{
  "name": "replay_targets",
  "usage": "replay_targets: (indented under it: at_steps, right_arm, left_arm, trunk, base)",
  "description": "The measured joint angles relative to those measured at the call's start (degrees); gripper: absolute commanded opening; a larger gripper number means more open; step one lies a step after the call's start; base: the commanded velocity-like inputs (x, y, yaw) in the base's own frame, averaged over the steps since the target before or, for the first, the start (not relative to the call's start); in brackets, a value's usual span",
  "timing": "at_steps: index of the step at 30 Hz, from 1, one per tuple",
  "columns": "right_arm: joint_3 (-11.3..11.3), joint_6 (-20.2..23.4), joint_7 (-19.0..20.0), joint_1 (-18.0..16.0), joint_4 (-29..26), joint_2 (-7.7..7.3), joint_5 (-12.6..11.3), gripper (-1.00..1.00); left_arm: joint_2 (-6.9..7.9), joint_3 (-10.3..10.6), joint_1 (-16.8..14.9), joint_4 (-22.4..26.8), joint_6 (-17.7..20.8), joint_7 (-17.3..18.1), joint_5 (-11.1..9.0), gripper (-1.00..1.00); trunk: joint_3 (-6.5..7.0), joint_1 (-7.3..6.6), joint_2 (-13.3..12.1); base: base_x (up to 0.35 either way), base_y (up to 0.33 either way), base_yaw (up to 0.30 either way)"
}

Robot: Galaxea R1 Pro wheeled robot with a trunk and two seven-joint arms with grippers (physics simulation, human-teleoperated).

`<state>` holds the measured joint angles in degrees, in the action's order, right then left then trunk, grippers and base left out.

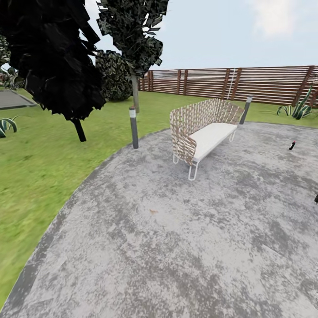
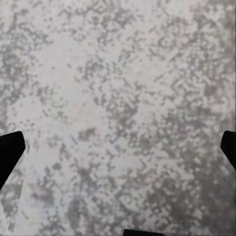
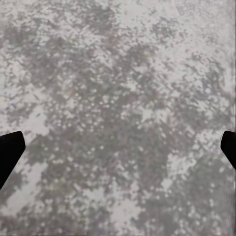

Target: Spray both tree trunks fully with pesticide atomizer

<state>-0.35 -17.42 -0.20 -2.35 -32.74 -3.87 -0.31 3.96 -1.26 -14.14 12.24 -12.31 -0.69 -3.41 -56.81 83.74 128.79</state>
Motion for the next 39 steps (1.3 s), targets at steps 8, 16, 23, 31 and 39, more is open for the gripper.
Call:
replay_targets:
  at_steps: [8, 16, 23, 31, 39]
  right_arm:
    - [-0.05, 0.02, 0.15, 0.01, -0.08, -0.17, -0.01, 1.00]
    - [-0.17, 0.03, 0.29, 0.01, -0.20, -0.29, -0.11, 1.00]
    - [-4.38, 0.04, 0.33, 0.02, -0.08, -0.13, -1.13, 1.00]
    - [-4.97, 0.04, 0.36, 0.02, 0.06, -0.04, -1.22, 1.00]
    - [-4.93, 0.04, 0.36, 0.01, 0.14, 0.00, -1.21, 1.00]
  left_arm:
    - [0.00, -0.01, 0.00, 0.00, 0.00, -0.02, -0.01, 1.00]
    - [0.00, -0.01, 0.00, 0.00, 0.00, -0.01, -0.01, 1.00]
    - [0.00, -0.01, 0.00, 0.00, 0.01, -0.02, -0.01, 1.00]
    - [0.00, -0.01, 0.00, 0.00, 0.00, 0.03, -0.01, 1.00]
    - [0.06, -0.01, 0.00, 0.02, 0.00, -0.01, -0.01, 1.00]
  trunk:
    - [0.00, 0.00, 0.00]
    - [0.00, 0.00, 0.00]
    - [0.00, 0.00, 0.00]
    - [0.00, 0.00, 0.00]
    - [0.00, 0.00, 0.00]
  base:
    - [0.338, 0.000, -0.300]
    - [0.338, 0.000, -0.300]
    - [0.338, 0.000, -0.300]
    - [0.338, 0.000, -0.300]
    - [0.338, 0.000, -0.300]
